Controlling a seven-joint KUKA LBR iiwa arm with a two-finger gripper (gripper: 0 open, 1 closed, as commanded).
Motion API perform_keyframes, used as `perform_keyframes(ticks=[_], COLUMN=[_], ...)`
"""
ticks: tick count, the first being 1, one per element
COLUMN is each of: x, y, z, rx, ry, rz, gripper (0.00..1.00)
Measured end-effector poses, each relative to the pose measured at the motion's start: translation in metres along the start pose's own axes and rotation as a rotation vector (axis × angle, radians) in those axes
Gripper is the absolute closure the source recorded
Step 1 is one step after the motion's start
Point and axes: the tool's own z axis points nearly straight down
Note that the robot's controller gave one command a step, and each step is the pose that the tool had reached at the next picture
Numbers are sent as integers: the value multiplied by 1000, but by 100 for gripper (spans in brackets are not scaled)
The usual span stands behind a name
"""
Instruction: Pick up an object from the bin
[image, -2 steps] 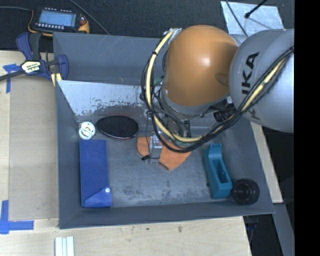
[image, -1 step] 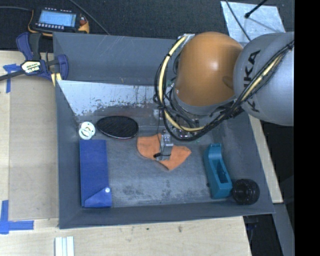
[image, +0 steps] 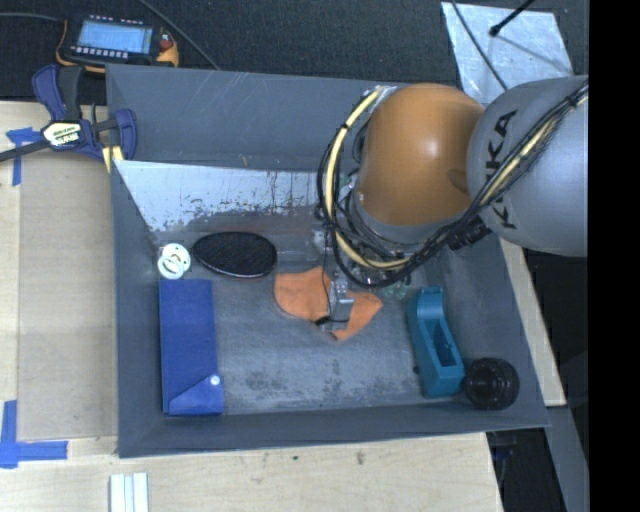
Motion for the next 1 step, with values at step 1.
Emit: perform_keyframes(ticks=[1], x=[-31], y=[-11], z=[19], rx=[-1], ry=[-6], rz=[-289], gripper=[0])
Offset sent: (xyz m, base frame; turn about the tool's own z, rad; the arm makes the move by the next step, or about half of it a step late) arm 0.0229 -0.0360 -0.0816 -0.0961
